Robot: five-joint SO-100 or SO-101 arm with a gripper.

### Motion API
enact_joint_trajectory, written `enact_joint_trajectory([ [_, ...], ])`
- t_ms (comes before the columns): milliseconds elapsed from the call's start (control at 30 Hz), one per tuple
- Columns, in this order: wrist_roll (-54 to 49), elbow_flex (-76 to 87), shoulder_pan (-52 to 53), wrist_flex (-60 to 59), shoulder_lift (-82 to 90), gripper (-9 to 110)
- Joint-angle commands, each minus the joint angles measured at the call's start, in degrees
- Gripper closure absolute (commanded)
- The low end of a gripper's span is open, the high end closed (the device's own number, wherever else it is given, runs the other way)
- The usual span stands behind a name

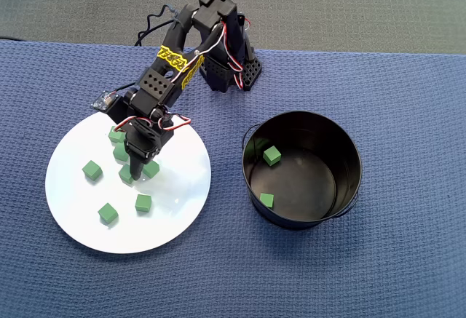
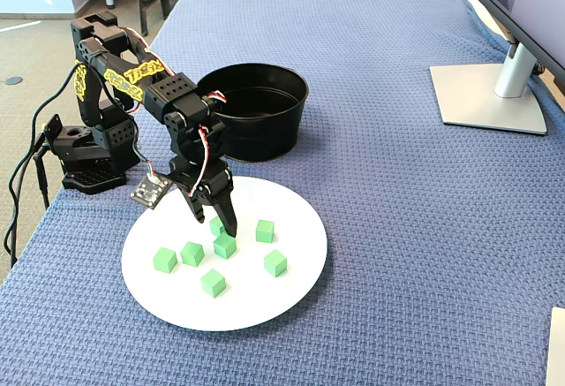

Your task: Pick up the green cubes from the white plate and place them in the black recipient

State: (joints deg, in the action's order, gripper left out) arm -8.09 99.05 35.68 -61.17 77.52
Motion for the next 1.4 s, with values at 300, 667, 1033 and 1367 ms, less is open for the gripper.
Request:
enact_joint_trajectory([
  [300, -1.0, -3.4, 0.2, 0.5, 0.4, 102],
  [667, -2.1, -0.8, -0.4, 1.7, 3.6, 102],
  [1033, 2.3, 1.7, -6.5, -8.6, 30.0, 102],
  [1367, 8.3, -4.8, -35.5, -18.5, 39.7, 102],
])
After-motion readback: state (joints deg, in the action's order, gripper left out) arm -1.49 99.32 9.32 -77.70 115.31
